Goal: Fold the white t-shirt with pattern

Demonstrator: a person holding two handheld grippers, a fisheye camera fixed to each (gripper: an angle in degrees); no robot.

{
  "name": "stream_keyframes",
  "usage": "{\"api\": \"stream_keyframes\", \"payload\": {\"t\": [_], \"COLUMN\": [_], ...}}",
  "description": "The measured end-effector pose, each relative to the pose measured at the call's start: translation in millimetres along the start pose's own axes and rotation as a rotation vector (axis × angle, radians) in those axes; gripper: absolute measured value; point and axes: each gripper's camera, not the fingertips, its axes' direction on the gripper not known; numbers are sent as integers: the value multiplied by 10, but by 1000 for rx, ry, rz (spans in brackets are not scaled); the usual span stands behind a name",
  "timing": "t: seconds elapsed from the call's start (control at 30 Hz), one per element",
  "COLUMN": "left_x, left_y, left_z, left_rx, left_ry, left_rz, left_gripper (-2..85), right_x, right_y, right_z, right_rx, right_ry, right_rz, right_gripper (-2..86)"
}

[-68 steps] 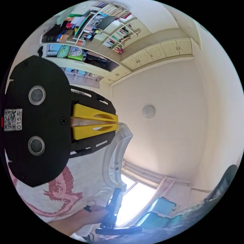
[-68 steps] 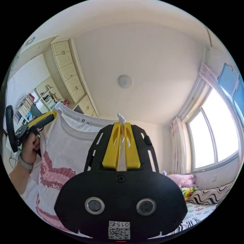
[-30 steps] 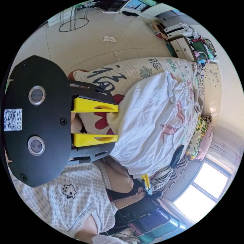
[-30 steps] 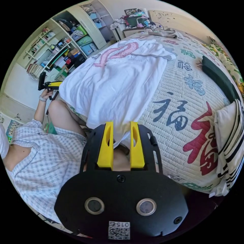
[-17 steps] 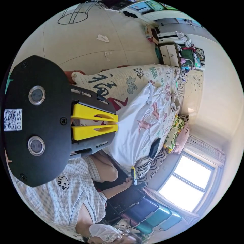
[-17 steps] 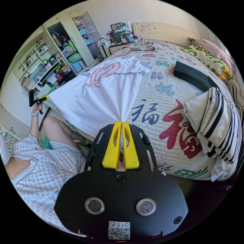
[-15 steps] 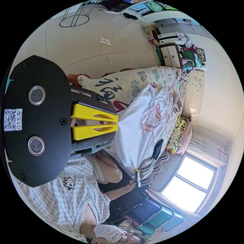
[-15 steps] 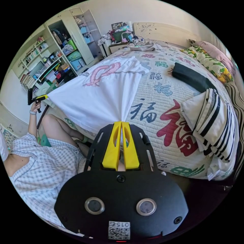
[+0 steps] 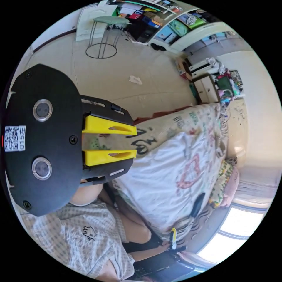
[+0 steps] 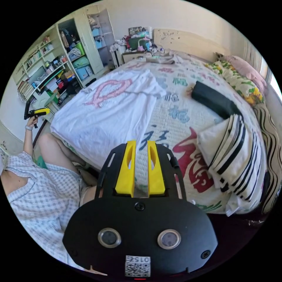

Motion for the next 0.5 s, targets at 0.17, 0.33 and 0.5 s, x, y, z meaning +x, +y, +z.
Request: {"api": "stream_keyframes", "payload": {"t": [0.17, 0.33, 0.5], "left_x": [406, 636, 274], "left_y": [-1318, -2261, -2530], "left_z": [448, 1721, 2148], "left_rx": [111, -109, -175], "left_ry": [51, 11, 129], "left_rz": [130, 135, 74], "left_gripper": [108, 115, 27], "right_x": [-388, -348, 149], "right_y": [-1221, -2046, -2273], "right_z": [564, 1589, 1827], "right_rx": [62, -156, -162], "right_ry": [-35, -92, -155], "right_rz": [-151, -117, -44], "right_gripper": [99, 123, 41]}}
